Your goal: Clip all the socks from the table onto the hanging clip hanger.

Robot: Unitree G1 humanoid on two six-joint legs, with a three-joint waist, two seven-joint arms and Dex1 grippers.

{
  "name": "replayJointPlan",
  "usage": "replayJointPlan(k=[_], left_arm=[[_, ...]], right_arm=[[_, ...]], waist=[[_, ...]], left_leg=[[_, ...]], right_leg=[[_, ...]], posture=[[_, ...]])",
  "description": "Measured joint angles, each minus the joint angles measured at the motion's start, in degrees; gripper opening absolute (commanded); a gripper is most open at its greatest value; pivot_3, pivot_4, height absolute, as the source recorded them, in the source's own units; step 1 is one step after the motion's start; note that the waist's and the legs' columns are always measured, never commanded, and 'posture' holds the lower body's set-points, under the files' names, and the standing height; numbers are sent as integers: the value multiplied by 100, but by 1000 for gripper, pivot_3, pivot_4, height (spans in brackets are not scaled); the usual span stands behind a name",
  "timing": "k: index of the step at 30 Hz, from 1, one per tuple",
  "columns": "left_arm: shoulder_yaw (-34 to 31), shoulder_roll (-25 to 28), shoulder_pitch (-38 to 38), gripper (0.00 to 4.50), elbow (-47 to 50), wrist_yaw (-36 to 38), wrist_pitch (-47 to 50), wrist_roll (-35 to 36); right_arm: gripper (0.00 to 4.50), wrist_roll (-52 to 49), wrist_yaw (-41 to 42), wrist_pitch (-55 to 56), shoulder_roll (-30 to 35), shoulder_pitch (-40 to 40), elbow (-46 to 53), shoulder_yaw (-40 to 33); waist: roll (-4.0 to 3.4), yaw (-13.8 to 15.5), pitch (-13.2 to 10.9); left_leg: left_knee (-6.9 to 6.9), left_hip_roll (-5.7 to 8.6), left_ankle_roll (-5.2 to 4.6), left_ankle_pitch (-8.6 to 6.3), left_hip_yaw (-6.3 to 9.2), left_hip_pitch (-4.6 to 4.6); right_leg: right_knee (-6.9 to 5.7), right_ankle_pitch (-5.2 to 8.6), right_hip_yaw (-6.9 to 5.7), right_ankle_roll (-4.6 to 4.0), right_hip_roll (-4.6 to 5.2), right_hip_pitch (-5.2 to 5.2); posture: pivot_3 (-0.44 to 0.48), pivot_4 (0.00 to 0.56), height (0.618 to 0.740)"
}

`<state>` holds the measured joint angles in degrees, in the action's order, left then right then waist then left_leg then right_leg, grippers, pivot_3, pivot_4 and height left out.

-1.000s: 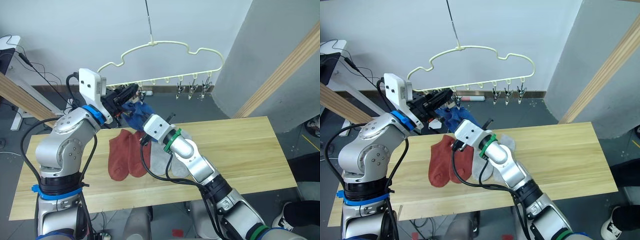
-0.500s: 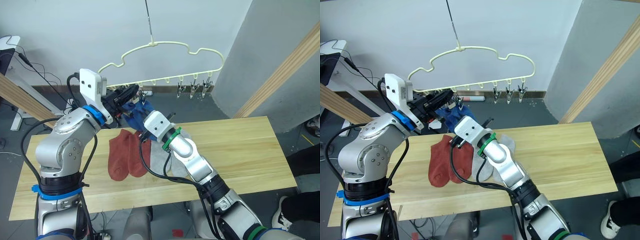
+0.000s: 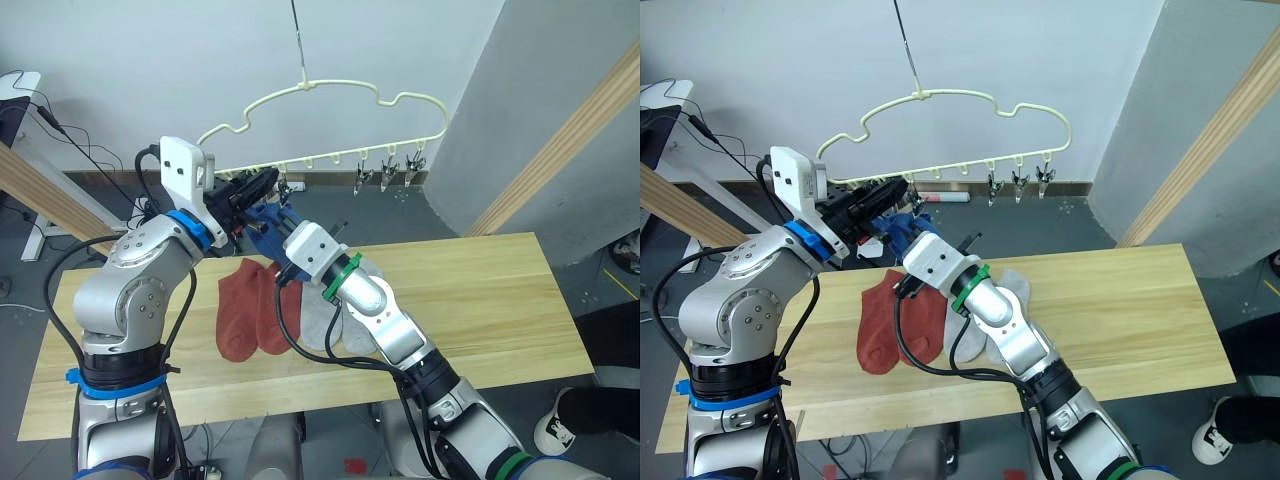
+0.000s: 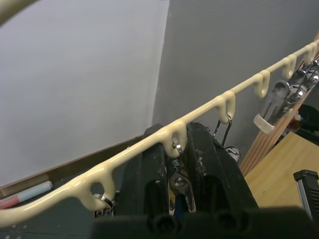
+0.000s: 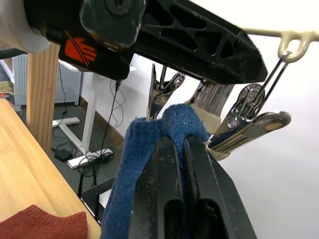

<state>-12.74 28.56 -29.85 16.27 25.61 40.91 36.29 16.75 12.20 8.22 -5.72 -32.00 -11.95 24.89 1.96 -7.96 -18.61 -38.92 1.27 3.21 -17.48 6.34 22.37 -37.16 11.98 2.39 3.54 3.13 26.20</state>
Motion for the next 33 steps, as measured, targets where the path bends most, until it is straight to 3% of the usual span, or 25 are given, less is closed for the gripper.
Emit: replayJointPlan(k=[6, 24, 33], left_arm=[[-23, 22, 19, 2075, 2, 17, 153, 184], [-223, 692, 532, 2075, 184, 304, 515, 423], [-300, 1235, 799, 2075, 274, 895, 906, 875]], right_arm=[[0, 0, -12, 65, -15, -35, -21, -3], [0, -5, 34, -17, -47, -61, -149, -7], [0, -15, 153, -161, -43, -59, -158, -29]], waist=[[0, -1, 0], [0, 1, 0], [0, 0, 0]], left_leg=[[0, 0, 0, 0, 0, 0], [-1, -1, 1, 0, 0, -2], [-1, -2, 0, 0, 0, -2]], right_leg=[[-1, 0, 0, 0, 0, 0], [-5, 0, 0, -1, -1, 0], [-5, 0, 0, -1, -1, 1]], posture=[[-203, 330, 733], [-184, 328, 733], [-171, 322, 733]])
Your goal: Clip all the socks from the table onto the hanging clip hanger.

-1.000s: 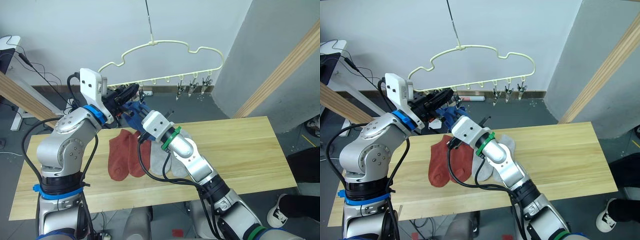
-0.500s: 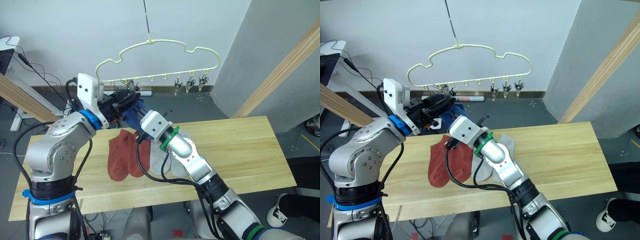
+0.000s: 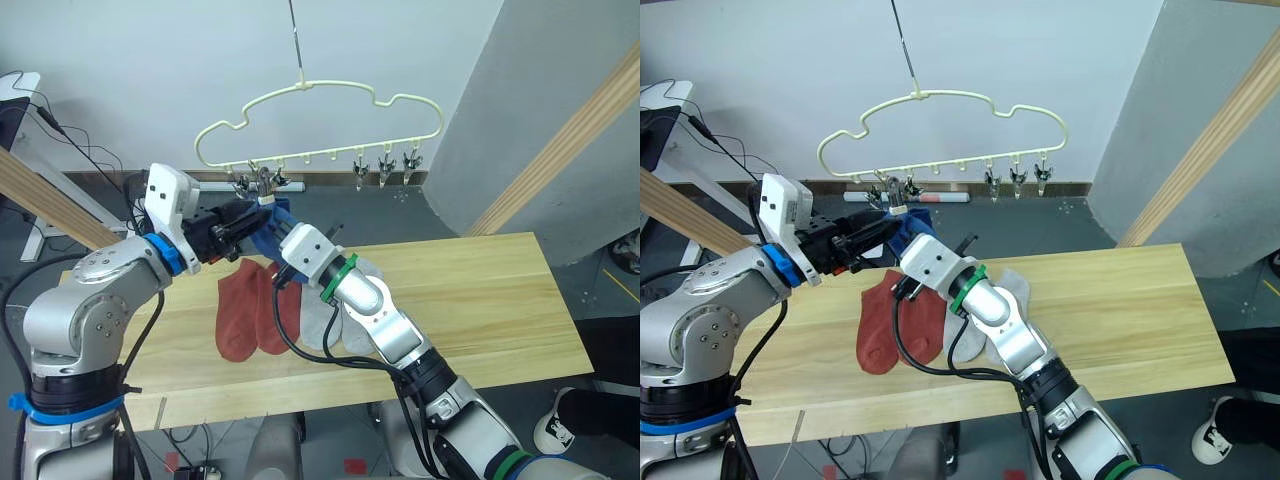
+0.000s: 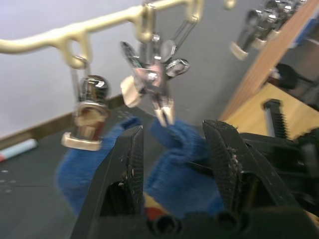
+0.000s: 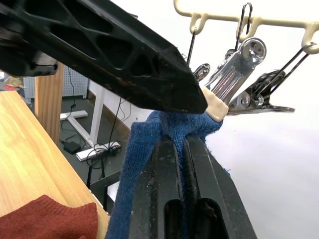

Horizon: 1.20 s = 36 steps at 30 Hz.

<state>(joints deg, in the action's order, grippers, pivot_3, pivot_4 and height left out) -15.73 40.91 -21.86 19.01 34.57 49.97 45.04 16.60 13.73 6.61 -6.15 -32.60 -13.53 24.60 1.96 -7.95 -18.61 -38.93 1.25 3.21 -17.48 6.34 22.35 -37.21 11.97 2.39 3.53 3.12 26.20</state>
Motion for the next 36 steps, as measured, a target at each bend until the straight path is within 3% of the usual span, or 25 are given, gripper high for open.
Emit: replayJointPlan(k=[13, 16, 20, 23, 33, 36], left_arm=[[-161, 438, 447, 2075, 64, 420, -83, 35], [-165, 455, 581, 2114, 69, 482, -179, -19], [-246, 526, 695, 2114, 68, 534, -303, -104], [-273, 537, 697, 2114, 68, 556, -422, -140], [-361, 496, 899, 2114, 85, 587, -1231, -709], [-320, 200, 917, 2114, 178, 417, -1728, -1027]], right_arm=[[0, -32, 129, -128, 32, 8, 0, -35], [662, -137, 161, -140, 29, 25, 3, -64], [1942, -198, 255, -289, 50, 75, 137, -74], [1942, -202, 343, -436, 107, 182, 382, -71], [1942, -751, 1612, -1864, 1817, 1166, 2766, -703], [1942, -1222, 2046, -2324, 2396, 1330, 3516, -1151]], waist=[[0, 5, 0], [0, 6, 0], [0, 9, 0], [0, 11, 1], [3, 128, 3], [4, 159, 4]], left_leg=[[0, 0, 1, 1, 0, -1], [1, -1, 1, 1, 0, -2], [1, -1, 1, 0, 1, -2], [1, 0, 1, 1, 1, -2], [1, 1, -13, -7, -3, -1], [-3, 0, -18, -9, 1, -1]], right_leg=[[-1, 0, 0, -1, 0, 0], [-1, -1, 0, -1, 0, 1], [-2, -1, 0, -1, 0, 1], [-2, -1, 0, -2, 0, 1], [-1, -1, 2, -2, 1, 1], [-2, -2, -3, -3, 1, -3]], posture=[[-155, 313, 733], [-154, 311, 733], [-152, 307, 733], [-150, 298, 733], [-157, 291, 733], [-166, 289, 733]])
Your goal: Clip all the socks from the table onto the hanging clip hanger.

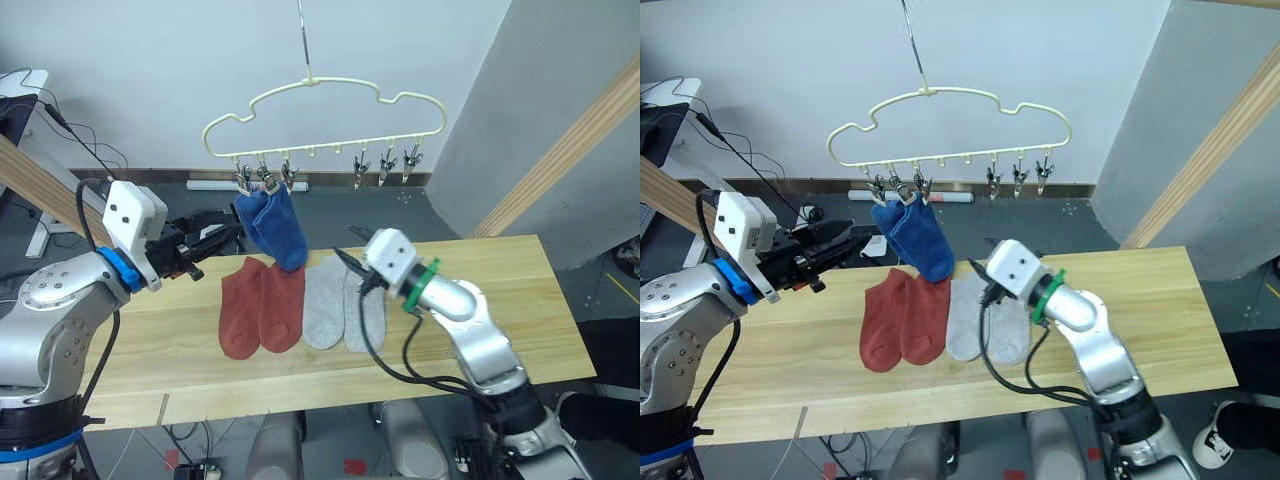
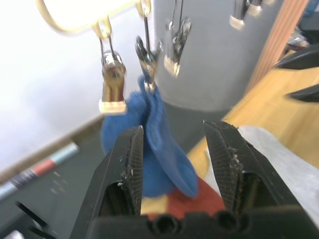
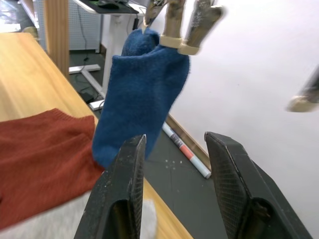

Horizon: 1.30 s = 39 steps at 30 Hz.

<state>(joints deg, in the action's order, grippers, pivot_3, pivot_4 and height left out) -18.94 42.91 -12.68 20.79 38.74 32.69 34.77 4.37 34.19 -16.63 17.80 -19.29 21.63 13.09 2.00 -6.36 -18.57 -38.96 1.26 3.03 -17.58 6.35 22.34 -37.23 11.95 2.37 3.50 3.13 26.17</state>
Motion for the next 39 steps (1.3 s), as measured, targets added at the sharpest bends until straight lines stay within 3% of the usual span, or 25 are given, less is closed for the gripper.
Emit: replayJointPlan(k=[8, 17, 23, 31, 37, 39], left_arm=[[566, -1160, 150, 2114, 344, -905, -987, -913], [1308, -2196, -5, 2114, -160, -1632, -1981, -1931], [1478, -2515, -37, 3793, -437, -1804, -2464, -2227], [1698, -2937, -364, 3793, -948, -1988, -2676, -2463], [1722, -3099, -548, 2373, -1193, -2063, -2753, -2479], [1726, -3120, -551, 2373, -1236, -2072, -2813, -2508]], right_arm=[[1942, -1315, 600, -1041, 1042, 277, 1053, -1406], [1942, -1705, 607, -1382, 1365, 615, 1403, -1466], [1964, -1734, 505, -1416, 1388, 499, 1421, -1386], [1964, -1867, 441, -1527, 1512, 446, 1466, -1370], [1964, -1925, 389, -1603, 1595, 449, 1611, -1371], [1964, -1942, 357, -1644, 1614, 465, 1638, -1371]], waist=[[1, 15, 5], [2, -30, 5], [1, -25, 5], [1, -33, 4], [1, -92, 4], [1, -128, 4]], left_leg=[[-5, 2, -6, -1, -8, 1], [-8, 1, -22, 9, -26, -17], [-9, 3, -28, 13, -25, -37], [-9, 4, -29, 13, -24, -42], [-9, 3, -29, 13, -24, -43], [-9, 4, -29, 13, -23, -43]], right_leg=[[2, -16, 5, 0, 0, -4], [-1, -33, 17, 1, -3, -14], [4, -39, 17, 7, -4, -38], [11, -40, 16, 9, -4, -48], [11, -40, 16, 10, -4, -49], [11, -40, 16, 10, -4, -49]], posture=[[-202, 303, 733], [-235, 320, 733], [-253, 324, 733], [-280, 331, 733], [-293, 337, 733], [-298, 336, 733]])
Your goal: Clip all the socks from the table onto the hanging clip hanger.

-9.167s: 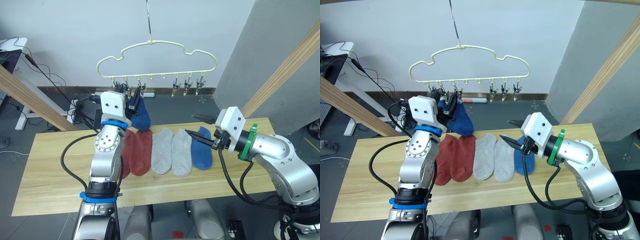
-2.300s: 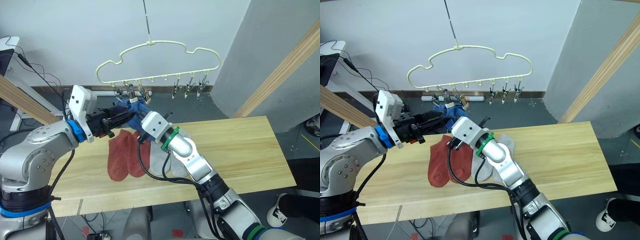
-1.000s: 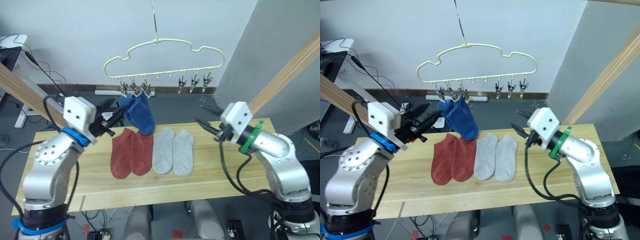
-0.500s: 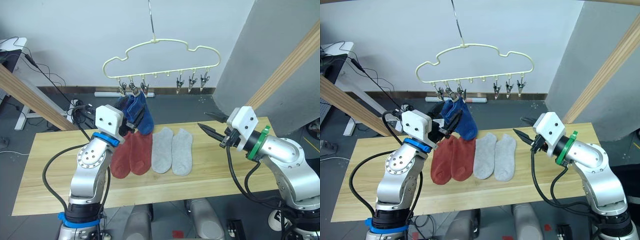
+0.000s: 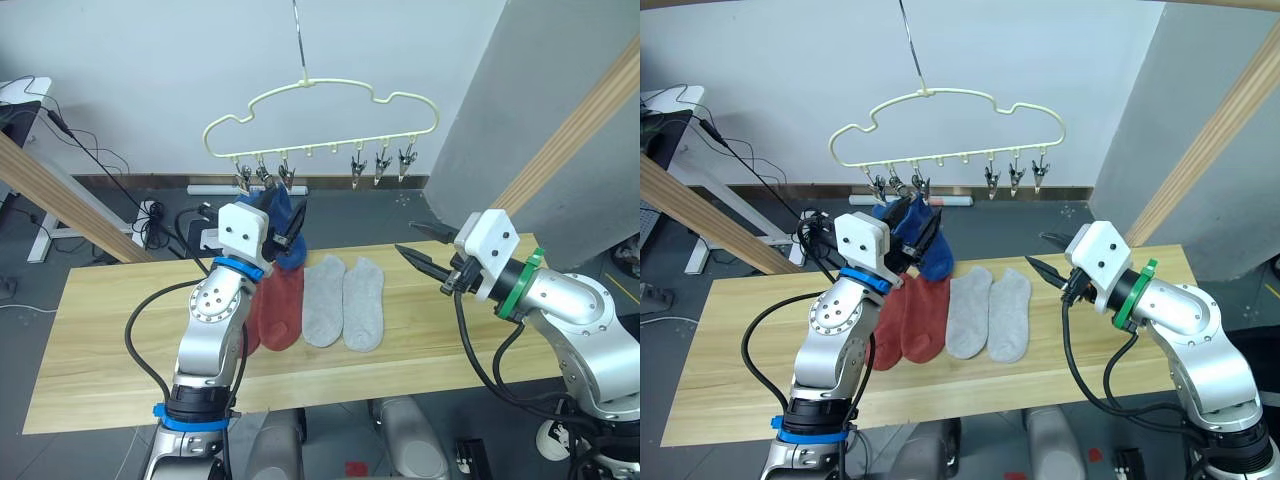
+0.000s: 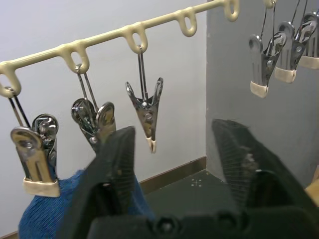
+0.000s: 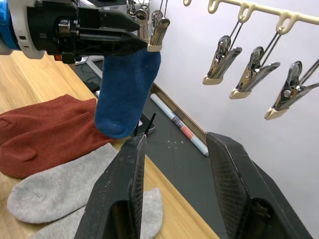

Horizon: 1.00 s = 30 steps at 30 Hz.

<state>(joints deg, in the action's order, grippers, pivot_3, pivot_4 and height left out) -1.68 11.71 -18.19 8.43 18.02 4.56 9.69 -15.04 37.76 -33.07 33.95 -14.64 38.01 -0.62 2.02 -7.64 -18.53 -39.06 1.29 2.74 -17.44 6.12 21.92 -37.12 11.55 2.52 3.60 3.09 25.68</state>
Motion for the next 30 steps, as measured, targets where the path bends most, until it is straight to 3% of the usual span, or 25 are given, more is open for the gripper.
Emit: replayJointPlan(k=[30], left_arm=[[-107, -300, -874, 2373, -710, -730, -355, -365]], right_arm=[[1964, -206, -53, -21, 117, -74, 20, 77]], waist=[[1, -69, -1]], left_leg=[[0, 1, -1, 0, 1, -3]], right_leg=[[10, -1, -1, 4, -1, -8]], posture=[[-322, 340, 733]])
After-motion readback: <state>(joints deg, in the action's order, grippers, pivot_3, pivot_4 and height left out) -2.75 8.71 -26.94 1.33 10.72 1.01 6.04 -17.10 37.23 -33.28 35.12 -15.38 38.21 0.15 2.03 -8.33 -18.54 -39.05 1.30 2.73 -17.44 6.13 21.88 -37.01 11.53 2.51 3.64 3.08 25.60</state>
